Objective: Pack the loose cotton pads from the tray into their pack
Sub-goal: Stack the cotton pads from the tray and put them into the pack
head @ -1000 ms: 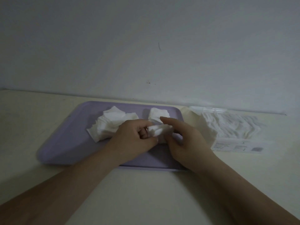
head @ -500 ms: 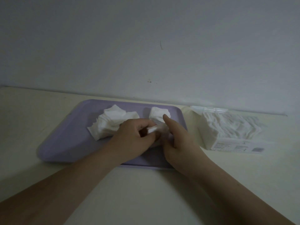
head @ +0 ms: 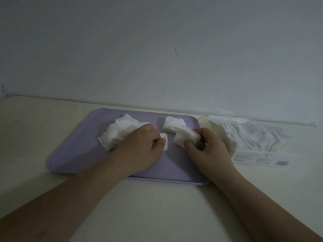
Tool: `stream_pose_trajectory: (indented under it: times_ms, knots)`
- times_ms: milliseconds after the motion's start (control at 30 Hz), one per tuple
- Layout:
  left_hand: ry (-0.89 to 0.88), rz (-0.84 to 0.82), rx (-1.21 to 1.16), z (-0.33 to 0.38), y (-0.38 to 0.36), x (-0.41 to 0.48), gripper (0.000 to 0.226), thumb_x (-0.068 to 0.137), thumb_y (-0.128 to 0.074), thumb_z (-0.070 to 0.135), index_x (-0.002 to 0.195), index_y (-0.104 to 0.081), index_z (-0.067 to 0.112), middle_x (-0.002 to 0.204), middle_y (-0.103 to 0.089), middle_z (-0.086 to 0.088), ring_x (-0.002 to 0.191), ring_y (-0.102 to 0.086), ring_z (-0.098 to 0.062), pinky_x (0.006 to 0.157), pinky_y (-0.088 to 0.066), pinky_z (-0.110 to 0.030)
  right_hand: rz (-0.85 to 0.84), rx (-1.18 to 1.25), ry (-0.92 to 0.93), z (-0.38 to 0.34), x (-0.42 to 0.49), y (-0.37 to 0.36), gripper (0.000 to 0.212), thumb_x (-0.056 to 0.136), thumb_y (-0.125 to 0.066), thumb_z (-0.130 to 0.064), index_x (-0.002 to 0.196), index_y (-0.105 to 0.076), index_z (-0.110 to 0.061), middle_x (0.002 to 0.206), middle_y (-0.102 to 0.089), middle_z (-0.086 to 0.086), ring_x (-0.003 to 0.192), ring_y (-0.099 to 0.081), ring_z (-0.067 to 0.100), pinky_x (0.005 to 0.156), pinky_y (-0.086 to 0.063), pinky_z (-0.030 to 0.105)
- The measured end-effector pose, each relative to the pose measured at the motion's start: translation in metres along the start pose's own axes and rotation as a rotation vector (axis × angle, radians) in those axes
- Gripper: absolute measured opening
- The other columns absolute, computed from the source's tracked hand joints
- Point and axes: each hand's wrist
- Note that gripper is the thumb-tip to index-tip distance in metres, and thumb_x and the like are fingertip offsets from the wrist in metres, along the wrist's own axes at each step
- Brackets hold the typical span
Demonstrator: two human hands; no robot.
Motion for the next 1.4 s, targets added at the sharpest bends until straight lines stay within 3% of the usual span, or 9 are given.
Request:
stream_pose_trajectory:
  times_ms: [133,200,300,567,667,800,933,1233,1400]
  knots:
    - [0.099,-0.070,-0.081,-0.006,0.012,0.004,0.008,0.092,-0.068,0.028,0.089,-0.065,0.021,0.084,-0.064,0.007,0.071,-0.055,-0.004,0.069,-0.042,-0.027,-0.006,-0.008,0.001,0.004,0.002,-0.001,0.009,0.088,-0.071,-0.031,0.094,-0.064,-0.031,0.078,-0.067,-0.011,0.080,-0.061,-0.004,0.061,-0.040,0.006]
    - [0.134,-0.161,-0.060,-0.007,0.016,0.005,0.032,0.088,-0.073,0.025,0.119,-0.066,0.023,0.110,-0.066,0.006,0.087,-0.060,-0.008,0.081,-0.046,-0.023,-0.017,-0.002,-0.006,0.005,0.002,0.001,0.008,0.089,-0.070,-0.031,0.093,-0.064,-0.030,0.078,-0.068,-0.011,0.080,-0.061,-0.003,0.060,-0.039,0.006]
    - [0.171,-0.325,-0.089,-0.007,0.026,0.007,0.046,0.087,-0.076,0.024,0.130,-0.062,0.027,0.110,-0.064,0.011,0.079,-0.057,0.001,0.072,-0.041,-0.008,-0.019,0.012,0.004,0.004,0.002,0.001,0.008,0.089,-0.071,-0.028,0.089,-0.063,-0.029,0.075,-0.066,-0.009,0.079,-0.060,-0.001,0.060,-0.040,0.006]
    - [0.199,-0.575,-0.143,-0.008,0.039,0.006,0.024,0.076,-0.086,0.030,0.085,-0.066,0.022,0.073,-0.060,0.014,0.067,-0.053,-0.007,0.067,-0.044,-0.028,-0.010,0.040,0.006,0.003,0.000,0.001,0.017,0.089,-0.073,-0.025,0.080,-0.061,-0.033,0.075,-0.068,-0.010,0.076,-0.061,-0.002,0.060,-0.040,0.005]
    - [0.170,-0.478,-0.363,-0.005,0.037,0.003,0.022,0.076,-0.086,0.025,0.081,-0.065,0.023,0.069,-0.062,0.018,0.065,-0.054,-0.002,0.066,-0.045,-0.023,-0.014,0.070,0.008,0.003,0.000,0.001,0.010,0.087,-0.076,-0.024,0.083,-0.068,-0.029,0.076,-0.071,-0.011,0.075,-0.063,-0.003,0.063,-0.042,0.006]
    - [0.208,-0.301,-0.886,0.004,0.021,0.001,0.021,0.080,-0.086,0.014,0.086,-0.069,0.023,0.089,-0.072,-0.005,0.083,-0.064,-0.015,0.077,-0.055,-0.028,-0.091,0.242,0.023,0.000,-0.001,0.002,0.008,0.083,-0.081,-0.015,0.088,-0.077,-0.018,0.083,-0.078,-0.008,0.074,-0.067,-0.007,0.068,-0.047,0.006]
    - [0.213,-0.118,-0.722,0.003,0.002,-0.004,0.021,0.075,-0.090,0.021,0.087,-0.073,0.025,0.091,-0.075,-0.005,0.082,-0.066,-0.010,0.081,-0.055,-0.031,-0.206,0.363,0.079,0.001,0.000,0.005,0.010,0.084,-0.081,-0.007,0.091,-0.079,-0.014,0.088,-0.080,-0.006,0.083,-0.072,-0.001,0.075,-0.051,0.011]
    - [0.194,-0.016,-0.677,0.003,-0.006,-0.003,0.017,0.079,-0.086,0.007,0.085,-0.072,0.013,0.070,-0.064,0.003,0.061,-0.050,-0.005,0.059,-0.043,-0.018,-0.375,0.392,0.148,0.002,0.001,0.011,0.021,0.086,-0.080,-0.008,0.106,-0.077,-0.014,0.104,-0.079,0.001,0.107,-0.072,0.018,0.095,-0.054,0.025]
    - [0.212,-0.039,-0.669,0.003,-0.006,-0.002,0.043,0.074,-0.091,0.015,0.106,-0.063,0.022,0.065,-0.058,0.002,0.055,-0.048,-0.006,0.055,-0.039,-0.019,-0.236,0.208,0.246,0.002,-0.001,0.004,0.015,0.085,-0.082,-0.015,0.097,-0.074,-0.021,0.092,-0.076,-0.018,0.089,-0.068,-0.007,0.085,-0.049,0.018]
Point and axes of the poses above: each hand's wrist, its own x-axis towards the middle knuckle, its own y-axis out of the back of the hand, z = x × y
